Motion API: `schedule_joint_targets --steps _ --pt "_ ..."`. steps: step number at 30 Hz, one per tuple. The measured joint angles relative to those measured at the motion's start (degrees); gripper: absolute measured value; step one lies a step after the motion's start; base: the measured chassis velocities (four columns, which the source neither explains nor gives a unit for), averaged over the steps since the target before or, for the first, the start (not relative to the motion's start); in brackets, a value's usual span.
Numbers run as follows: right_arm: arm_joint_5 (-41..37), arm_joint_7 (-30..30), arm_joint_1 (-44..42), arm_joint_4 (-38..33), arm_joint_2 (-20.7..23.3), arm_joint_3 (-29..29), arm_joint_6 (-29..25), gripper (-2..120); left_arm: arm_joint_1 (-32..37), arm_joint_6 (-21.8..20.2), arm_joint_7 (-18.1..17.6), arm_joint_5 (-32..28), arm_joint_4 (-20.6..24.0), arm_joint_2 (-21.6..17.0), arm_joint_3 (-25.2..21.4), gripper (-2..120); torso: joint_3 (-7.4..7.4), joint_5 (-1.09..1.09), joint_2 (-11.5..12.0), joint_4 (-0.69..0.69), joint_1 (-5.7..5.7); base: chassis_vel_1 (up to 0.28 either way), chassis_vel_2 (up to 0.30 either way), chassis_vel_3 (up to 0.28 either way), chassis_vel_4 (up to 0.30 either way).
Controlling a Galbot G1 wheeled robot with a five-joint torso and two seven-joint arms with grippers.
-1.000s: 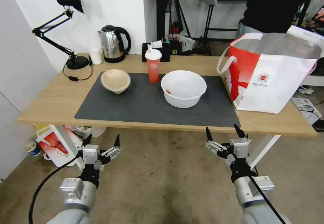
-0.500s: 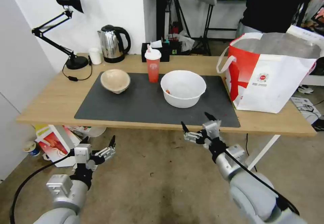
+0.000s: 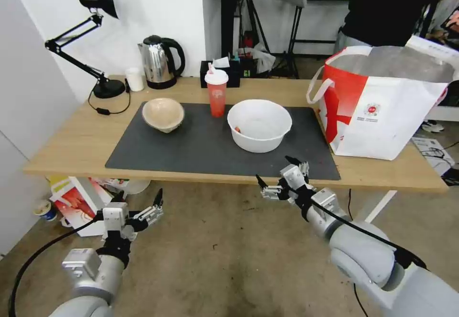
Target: Pick up the trash from the table and place it into the takeout bag.
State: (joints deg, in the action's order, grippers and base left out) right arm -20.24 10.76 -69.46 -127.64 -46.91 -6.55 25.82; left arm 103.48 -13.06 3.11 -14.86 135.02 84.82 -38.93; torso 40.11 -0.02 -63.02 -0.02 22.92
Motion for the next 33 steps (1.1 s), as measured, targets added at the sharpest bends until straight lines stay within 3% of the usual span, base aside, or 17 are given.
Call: schedule_joint_targets --steps 8,21,33 --pt "-0.7 0.2 -0.2 -1.3 0.4 -1.9 0.1 100 0.0 1.0 0.1 0.0 0.4 -0.3 -0.2 100 0.00 0.02 0.0 0.01 0.00 0.000 0.000 0.000 0.000" --pt "0.9 -0.2 3.7 -5.8 4.8 -8.1 1.0 100 0.0 1.4 0.3 0.0 0.3 0.2 0.2 100 0.00 0.02 0.0 0.01 0.00 0.000 0.000 0.000 0.000" --pt "-8.8 -19.2 17.4 -1.2 9.9 -6.7 -6.7 100 -0.7 1.5 0.8 -0.2 -0.3 -0.8 1.2 100 0.00 0.02 0.0 0.01 0.00 0.000 0.000 0.000 0.000"
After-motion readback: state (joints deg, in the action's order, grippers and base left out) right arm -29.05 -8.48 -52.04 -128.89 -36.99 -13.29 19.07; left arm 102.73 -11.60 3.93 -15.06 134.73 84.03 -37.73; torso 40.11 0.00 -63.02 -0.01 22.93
